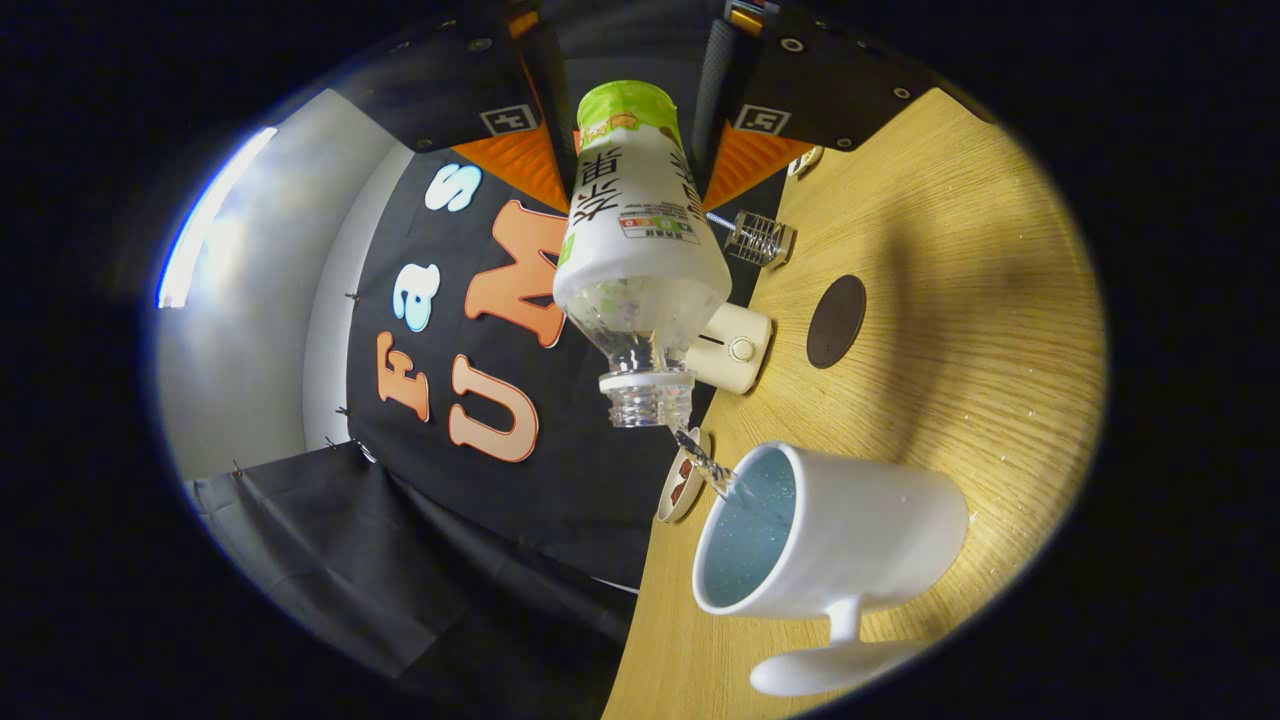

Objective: Take the bottle from table, then pour the juice into the cup, finally place the bottle on the coaster

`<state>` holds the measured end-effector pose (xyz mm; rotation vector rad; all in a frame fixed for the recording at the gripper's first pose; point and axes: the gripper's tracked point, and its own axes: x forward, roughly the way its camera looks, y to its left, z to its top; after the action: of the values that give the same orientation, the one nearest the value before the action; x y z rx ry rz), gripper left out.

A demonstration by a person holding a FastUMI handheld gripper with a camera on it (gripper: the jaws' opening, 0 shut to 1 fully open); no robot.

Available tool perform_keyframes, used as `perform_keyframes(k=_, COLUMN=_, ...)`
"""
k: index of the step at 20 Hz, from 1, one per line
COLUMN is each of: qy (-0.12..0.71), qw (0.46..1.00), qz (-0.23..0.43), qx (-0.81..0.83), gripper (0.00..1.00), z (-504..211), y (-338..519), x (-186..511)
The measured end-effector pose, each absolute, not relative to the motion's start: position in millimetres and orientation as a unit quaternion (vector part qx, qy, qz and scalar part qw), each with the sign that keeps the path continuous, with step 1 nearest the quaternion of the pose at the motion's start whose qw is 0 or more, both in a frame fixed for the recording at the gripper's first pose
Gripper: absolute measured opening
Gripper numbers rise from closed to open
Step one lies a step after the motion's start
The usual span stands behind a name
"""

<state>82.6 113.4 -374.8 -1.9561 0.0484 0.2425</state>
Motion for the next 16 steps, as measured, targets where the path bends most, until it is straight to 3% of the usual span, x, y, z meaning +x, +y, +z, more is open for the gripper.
perform_keyframes(k=16, qy=-0.023, qw=0.506, qz=0.107, qx=-0.856, gripper=0.56, z=-362, y=129, x=90)
